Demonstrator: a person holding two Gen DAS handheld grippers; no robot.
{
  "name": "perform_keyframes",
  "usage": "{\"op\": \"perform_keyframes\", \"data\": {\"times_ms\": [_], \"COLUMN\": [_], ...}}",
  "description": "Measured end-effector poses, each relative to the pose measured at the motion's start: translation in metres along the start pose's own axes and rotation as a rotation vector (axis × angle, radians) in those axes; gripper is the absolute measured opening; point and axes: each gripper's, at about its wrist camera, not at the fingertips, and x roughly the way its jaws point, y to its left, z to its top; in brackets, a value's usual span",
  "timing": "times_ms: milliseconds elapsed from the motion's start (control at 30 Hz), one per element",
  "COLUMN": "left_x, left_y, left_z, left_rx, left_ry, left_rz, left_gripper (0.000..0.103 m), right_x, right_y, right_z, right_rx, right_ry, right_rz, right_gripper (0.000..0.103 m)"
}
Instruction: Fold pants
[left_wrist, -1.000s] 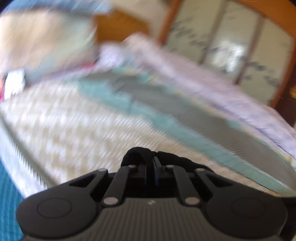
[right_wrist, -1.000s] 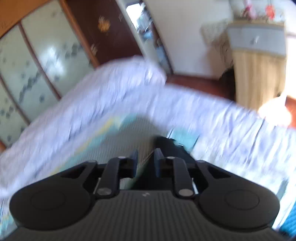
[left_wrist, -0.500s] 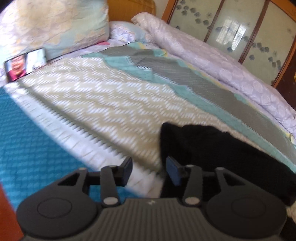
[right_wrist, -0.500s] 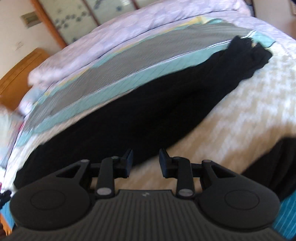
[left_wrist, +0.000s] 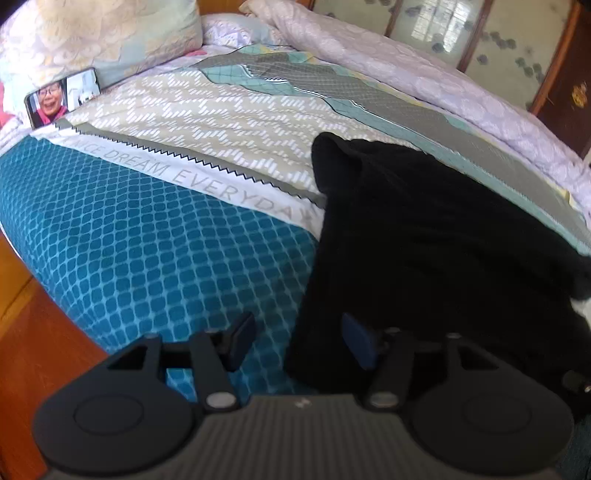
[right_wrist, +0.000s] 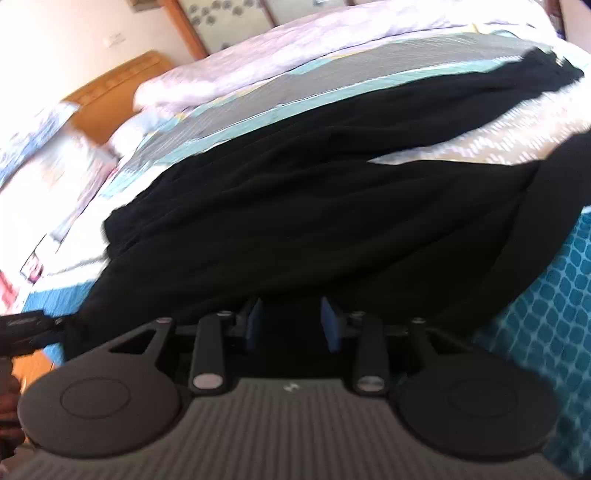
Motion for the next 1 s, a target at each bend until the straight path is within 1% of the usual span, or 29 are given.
{"op": "perform_keyframes", "data": {"times_ms": [100,200,267,300,500,567,600,667,733,767,800,833,900,933,967,1000], "left_x": [-0.002,-0.003,-0.003,-0.003,-0.003,-0.004,-0.005,-0.009,-0.016,-0.022,-0.027,-0.031,-0.031,-0.024,-0.017,-0.008], "left_y": [-0.001,-0.002,-0.003,-0.003,-0.005,-0.003,-0.003,0.0,0.006,0.009,0.012,0.013,0.014,0.013,0.011,0.007], "left_z": [-0.004,-0.005,-0.004,-0.004,-0.005,-0.004,-0.004,0.0,0.004,0.006,0.007,0.007,0.006,0.004,0.002,0.0], "left_rx": [0.001,-0.004,-0.005,-0.003,0.001,0.003,0.0,-0.022,-0.069,-0.099,-0.123,-0.142,-0.173,-0.193,-0.209,-0.219], "left_ry": [-0.002,0.001,0.005,0.006,0.011,0.017,0.024,0.051,0.079,0.083,0.079,0.075,0.101,0.136,0.171,0.208], "left_rz": [0.009,0.022,0.03,0.032,0.035,0.032,0.027,-0.015,-0.096,-0.152,-0.198,-0.236,-0.287,-0.308,-0.319,-0.331], "left_gripper": [0.057,0.058,0.058,0.058,0.059,0.06,0.06,0.062,0.071,0.085,0.096,0.099,0.1,0.1,0.098,0.087], "right_x": [-0.009,-0.004,-0.013,-0.013,-0.008,-0.025,-0.023,-0.022,-0.024,-0.025,-0.027,-0.03,-0.027,-0.023,-0.016,-0.007], "right_y": [0.017,0.022,0.019,0.019,0.01,0.017,0.021,0.026,0.024,0.024,0.025,0.024,0.025,0.025,0.025,0.024], "right_z": [-0.007,-0.019,-0.022,-0.018,-0.006,-0.027,-0.029,-0.032,-0.031,-0.03,-0.03,-0.03,-0.03,-0.03,-0.032,-0.034], "right_rx": [-0.069,-0.045,-0.065,-0.077,-0.019,-0.024,-0.03,-0.04,-0.043,-0.046,-0.052,-0.059,-0.073,-0.078,-0.078,-0.067], "right_ry": [0.006,0.062,0.048,0.048,0.034,0.026,0.02,0.005,-0.005,-0.014,-0.03,-0.044,-0.044,-0.028,-0.004,0.033], "right_rz": [0.038,0.069,0.07,0.067,0.056,0.055,0.054,0.049,0.041,0.037,0.037,0.041,0.05,0.056,0.065,0.067], "right_gripper": [0.042,0.044,0.044,0.044,0.044,0.044,0.044,0.044,0.044,0.044,0.044,0.044,0.044,0.044,0.044,0.044]}}
